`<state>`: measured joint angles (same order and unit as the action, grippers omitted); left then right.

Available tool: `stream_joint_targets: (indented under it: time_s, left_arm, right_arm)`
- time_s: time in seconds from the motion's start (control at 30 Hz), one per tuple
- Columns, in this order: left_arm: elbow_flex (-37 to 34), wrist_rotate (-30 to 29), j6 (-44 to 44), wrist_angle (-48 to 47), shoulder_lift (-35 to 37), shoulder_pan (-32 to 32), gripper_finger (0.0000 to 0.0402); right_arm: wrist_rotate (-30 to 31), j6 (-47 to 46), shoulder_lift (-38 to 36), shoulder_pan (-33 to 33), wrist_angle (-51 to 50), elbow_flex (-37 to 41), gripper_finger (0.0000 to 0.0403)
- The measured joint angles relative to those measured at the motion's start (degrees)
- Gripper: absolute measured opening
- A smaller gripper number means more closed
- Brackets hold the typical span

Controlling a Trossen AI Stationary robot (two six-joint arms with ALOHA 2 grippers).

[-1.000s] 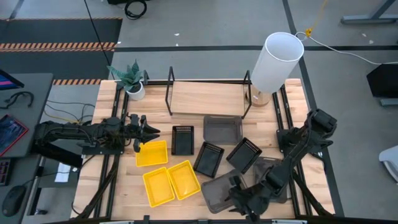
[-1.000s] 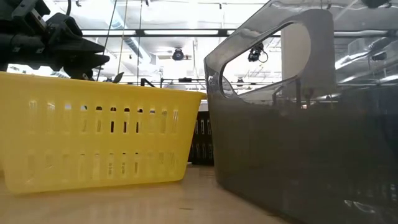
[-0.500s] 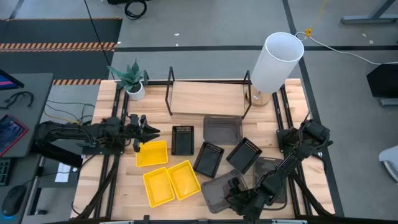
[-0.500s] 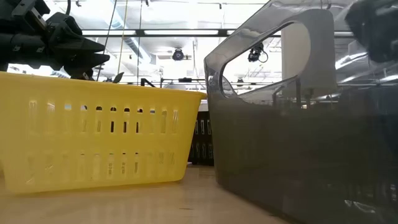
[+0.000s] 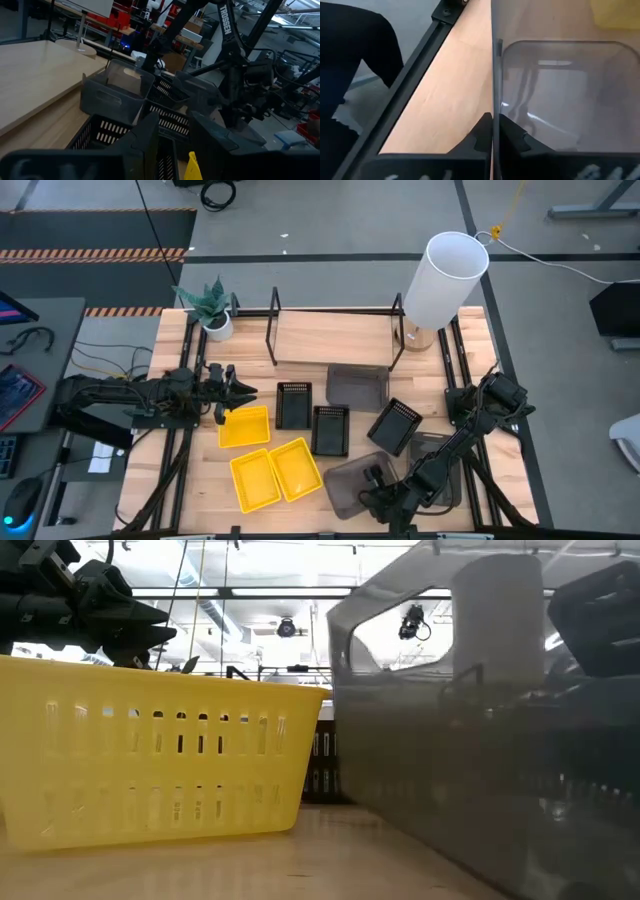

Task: Stack baskets on shelf by color
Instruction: Stack the bottom left gray bin on top of the top gray bin

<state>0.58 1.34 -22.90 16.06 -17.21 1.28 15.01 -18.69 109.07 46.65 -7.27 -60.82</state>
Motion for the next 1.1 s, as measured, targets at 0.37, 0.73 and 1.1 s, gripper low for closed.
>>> stream_joint_targets:
  time_s: [0.37, 0.73, 1.1]
  left_arm:
    - [-0.01, 0.0, -0.02, 0.07, -0.02, -0.01, 0.0117]
    - [0.0, 0.0, -0.01, 0.19, -0.01, 0.0, 0.0117]
    - [0.0, 0.0, 0.02, 0.19, -0.02, 0.0, 0.0117]
  right_arm:
    - [0.97, -0.86, -6.99, -0.02, -7.56, -2.94, 0.0011]
    - [11.11, 1.51, -19.8, -5.28, -20.4, -3.23, 0.0011]
    - [7.83, 10.28, -28.72, -22.09, -22.91, 5.29, 0.001]
